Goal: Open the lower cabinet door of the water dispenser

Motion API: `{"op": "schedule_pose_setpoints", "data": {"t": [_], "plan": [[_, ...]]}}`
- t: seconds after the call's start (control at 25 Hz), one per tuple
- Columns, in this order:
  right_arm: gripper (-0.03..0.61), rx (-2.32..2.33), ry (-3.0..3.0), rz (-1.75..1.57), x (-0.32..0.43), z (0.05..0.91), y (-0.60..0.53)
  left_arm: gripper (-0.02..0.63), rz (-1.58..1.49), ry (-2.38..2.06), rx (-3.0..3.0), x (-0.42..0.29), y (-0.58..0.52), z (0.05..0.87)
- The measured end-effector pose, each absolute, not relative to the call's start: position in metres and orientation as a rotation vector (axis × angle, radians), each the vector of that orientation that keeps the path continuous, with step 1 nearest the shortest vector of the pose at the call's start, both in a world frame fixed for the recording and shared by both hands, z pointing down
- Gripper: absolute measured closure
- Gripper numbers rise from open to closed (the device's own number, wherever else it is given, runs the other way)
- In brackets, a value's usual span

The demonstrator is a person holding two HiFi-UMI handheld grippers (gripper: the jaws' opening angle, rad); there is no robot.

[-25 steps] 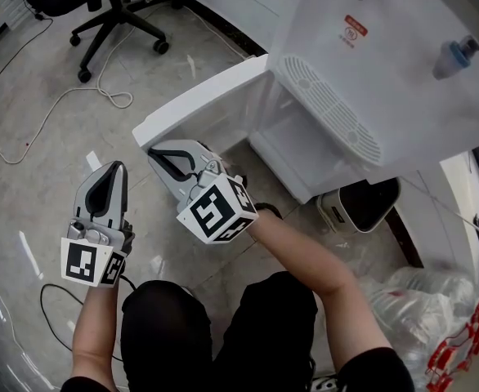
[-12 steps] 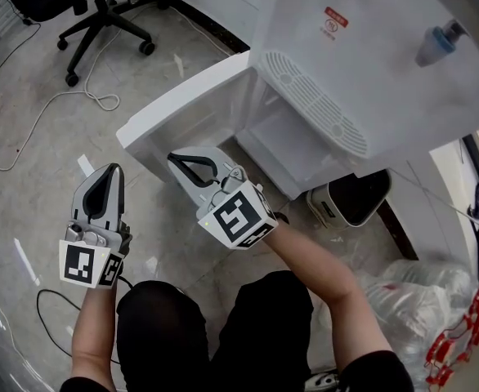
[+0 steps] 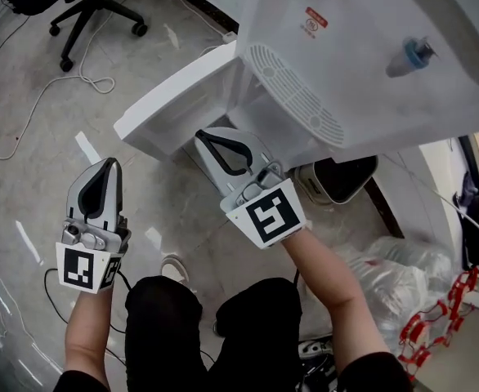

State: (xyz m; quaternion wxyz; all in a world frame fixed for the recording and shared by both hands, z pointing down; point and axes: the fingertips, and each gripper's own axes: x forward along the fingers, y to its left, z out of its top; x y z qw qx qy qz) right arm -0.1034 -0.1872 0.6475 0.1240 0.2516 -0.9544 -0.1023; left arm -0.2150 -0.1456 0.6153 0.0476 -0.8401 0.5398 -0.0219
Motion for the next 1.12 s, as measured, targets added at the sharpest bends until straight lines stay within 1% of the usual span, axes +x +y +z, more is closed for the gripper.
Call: {"op": "schedule_pose_setpoints", "data": {"t": [0.16, 0.32, 0.6, 0.8, 1.12], "plan": [[0.574, 0.772, -2.758, -0.237, -0.084, 0.610, -0.173, 0.607, -0.107, 1.547, -2.733, -0.173, -0.135, 0.607], [0.574, 0.866, -2.727, -0.177, -0.055, 0.582, -0.166, 0.607, -0.136, 1.518, -2.788, -0.150, -0.130, 0.580], [0.574, 0.965, -2.669, -0.087, -0.011, 0.529, -0.145, 0.607, -0.135, 1.527, -2.773, -0.123, -0.131, 0.505], [0.574, 1.261, -2.851, 0.079, 0.016, 0.447, -0.143, 0.607, -0.166, 1.473, -2.845, -0.093, -0.125, 0.455], [0.574, 1.372, -2.781, 0.096, 0.064, 0.353, -0.130, 0.607, -0.202, 1.402, -2.865, -0.064, -0.125, 0.357]]}}
